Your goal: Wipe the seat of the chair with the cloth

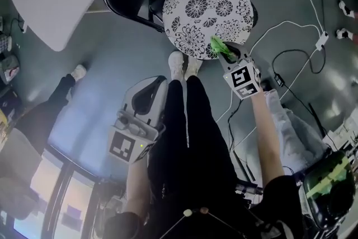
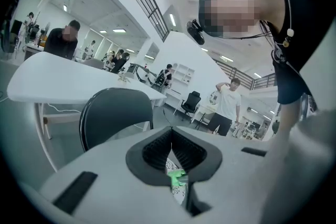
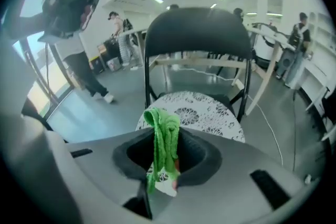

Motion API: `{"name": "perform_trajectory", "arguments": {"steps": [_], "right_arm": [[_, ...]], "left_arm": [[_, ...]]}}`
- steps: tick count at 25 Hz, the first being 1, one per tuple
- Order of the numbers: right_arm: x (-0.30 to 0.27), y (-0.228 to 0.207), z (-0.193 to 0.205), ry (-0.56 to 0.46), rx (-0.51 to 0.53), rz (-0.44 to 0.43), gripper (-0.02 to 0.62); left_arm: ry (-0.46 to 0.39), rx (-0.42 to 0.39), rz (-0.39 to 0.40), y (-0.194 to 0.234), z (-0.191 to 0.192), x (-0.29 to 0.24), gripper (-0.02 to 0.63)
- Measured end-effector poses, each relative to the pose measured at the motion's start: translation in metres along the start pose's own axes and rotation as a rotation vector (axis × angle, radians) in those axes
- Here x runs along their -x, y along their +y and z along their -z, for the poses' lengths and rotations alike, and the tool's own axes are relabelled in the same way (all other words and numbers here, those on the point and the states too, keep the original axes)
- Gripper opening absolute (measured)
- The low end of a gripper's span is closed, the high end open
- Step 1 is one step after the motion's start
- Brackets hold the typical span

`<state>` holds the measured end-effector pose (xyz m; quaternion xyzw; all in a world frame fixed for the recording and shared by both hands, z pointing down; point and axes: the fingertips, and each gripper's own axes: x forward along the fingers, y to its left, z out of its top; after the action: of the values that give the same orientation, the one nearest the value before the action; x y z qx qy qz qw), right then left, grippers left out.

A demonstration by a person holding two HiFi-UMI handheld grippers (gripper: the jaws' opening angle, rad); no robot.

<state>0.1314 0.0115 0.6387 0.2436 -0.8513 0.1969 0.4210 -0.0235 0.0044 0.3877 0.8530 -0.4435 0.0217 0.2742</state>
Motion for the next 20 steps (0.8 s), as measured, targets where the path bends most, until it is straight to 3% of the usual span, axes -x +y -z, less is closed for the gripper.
{"name": "perform_trajectory", "arguments": {"steps": [5,11,20], "right_arm": [[0.081,-0.005,-0.098,-0.252,-0.119,0.129,0.095],[0.192,0.001,-0.202,-0.555,-0.174,0.253,0.097],[0.346,0.037,-0.280,-0.797,-0.248,0.395,0.097]], "left_arm": [[0.043,-0.046,0.024,-0.015,-0.032,-0.008,0.005],[0.019,-0.154,0.099,-0.054,-0.094,-0.018,0.005],[-0.004,-0.317,0.114,-0.114,-0.185,0.005,0.005]]}}
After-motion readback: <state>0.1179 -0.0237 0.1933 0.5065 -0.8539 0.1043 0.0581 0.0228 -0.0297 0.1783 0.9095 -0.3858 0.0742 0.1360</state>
